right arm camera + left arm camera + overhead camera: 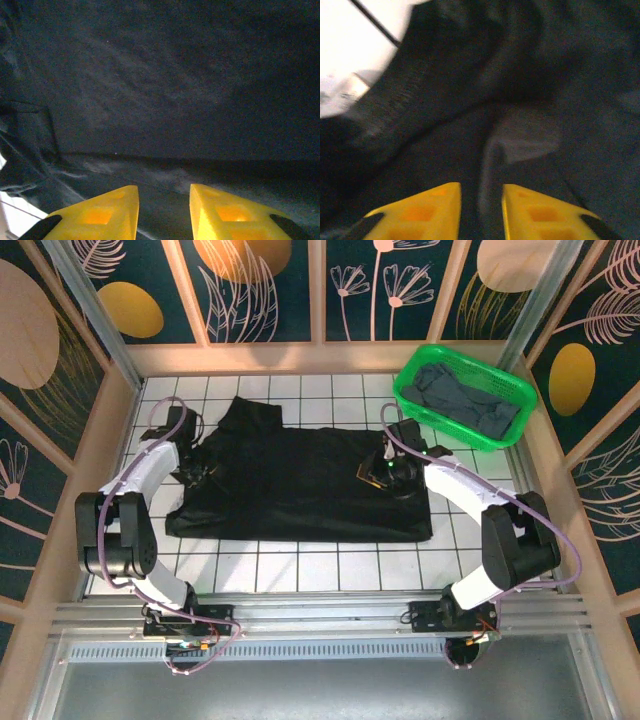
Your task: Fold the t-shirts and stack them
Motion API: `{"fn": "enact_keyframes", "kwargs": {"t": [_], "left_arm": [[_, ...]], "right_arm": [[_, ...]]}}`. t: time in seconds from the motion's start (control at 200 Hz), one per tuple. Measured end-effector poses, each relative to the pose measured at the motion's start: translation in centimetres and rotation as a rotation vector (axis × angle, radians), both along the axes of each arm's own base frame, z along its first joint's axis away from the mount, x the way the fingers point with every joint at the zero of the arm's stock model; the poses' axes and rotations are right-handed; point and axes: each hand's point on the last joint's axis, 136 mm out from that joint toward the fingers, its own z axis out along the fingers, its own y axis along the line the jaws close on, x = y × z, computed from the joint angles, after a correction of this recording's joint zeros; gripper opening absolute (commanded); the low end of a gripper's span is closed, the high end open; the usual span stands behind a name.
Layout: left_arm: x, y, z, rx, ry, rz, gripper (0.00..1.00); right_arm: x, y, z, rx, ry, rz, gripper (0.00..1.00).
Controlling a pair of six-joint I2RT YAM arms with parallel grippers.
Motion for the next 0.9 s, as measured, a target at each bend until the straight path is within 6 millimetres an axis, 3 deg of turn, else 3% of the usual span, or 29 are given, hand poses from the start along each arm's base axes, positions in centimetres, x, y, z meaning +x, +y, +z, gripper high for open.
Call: {"fn": "enact_keyframes", "kwargs": {"t": [0.125,0.31,0.555,0.661,0.811,0.901], "left_arm": [[-0.2,0.9,-0.9,0.009,0.021,-0.001,0.21],[0.8,0.1,-2.6,-0.040,0.026,-0.028,0.27],[2.2,-0.9,-4.7,-0.086,0.041,-0.068,0.30],[3.0,-1.0,-2.7,-0.002,-0.017,-0.092,0.37],[3.9,-4.6,2.9,0.024,-0.182,-0.190,0.36],[3.7,-6.7,3.1,0.004,-0.212,-0.282,0.35]], "right_arm": [[0.2,-0.1,-0.9,-0.012,0.011,0.003,0.30],[0.6,1.3,-2.6,-0.044,0.039,0.050,0.30],[1.4,2.1,-1.5,-0.033,0.010,0.062,0.30],[1.4,2.9,-1.0,-0.031,-0.019,0.099,0.30],[0.9,5.3,0.5,0.024,-0.080,0.183,0.31],[0.8,6.5,1.9,0.072,-0.120,0.218,0.32]]}}
